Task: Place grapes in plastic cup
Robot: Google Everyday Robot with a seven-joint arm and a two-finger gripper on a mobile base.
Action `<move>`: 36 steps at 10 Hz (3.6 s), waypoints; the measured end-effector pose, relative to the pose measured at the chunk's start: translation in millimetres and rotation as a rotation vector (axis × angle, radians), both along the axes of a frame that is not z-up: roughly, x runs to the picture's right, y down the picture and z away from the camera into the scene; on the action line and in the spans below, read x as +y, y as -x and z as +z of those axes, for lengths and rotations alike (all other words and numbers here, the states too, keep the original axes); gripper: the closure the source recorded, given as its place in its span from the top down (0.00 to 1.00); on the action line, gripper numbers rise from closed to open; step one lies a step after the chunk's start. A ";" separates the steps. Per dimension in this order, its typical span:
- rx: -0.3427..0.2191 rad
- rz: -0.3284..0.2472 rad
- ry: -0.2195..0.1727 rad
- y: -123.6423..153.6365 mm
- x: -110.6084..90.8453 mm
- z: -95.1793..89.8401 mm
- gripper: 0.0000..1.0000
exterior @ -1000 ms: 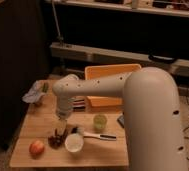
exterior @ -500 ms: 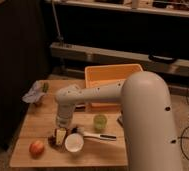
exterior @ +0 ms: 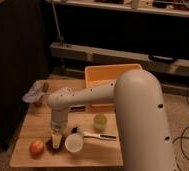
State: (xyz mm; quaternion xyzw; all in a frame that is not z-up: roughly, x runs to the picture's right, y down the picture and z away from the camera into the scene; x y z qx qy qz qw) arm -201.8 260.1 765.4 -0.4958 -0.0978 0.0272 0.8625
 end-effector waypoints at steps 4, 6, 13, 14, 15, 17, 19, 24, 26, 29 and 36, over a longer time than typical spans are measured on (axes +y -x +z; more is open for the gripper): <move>0.016 -0.037 -0.042 10.7 1.3 -6.1 0.00; 0.013 -0.028 -0.080 15.0 -16.1 -18.5 0.00; 0.001 -0.013 -0.210 21.0 -123.0 -100.6 0.00; 0.005 -0.008 -0.229 20.1 -137.9 -109.3 0.00; 0.010 0.007 -0.249 18.6 -151.8 -114.0 0.00; 0.021 0.050 -0.292 7.1 -186.8 -125.9 0.00; 0.030 0.090 -0.342 -0.8 -219.0 -139.1 0.00; 0.153 0.169 -0.399 -43.7 -255.4 -135.3 0.00; 0.244 0.194 -0.399 -78.4 -269.4 -131.8 0.00; 0.340 0.232 -0.395 -121.2 -275.7 -131.6 0.00; 0.424 0.327 -0.317 -178.9 -268.6 -112.3 0.00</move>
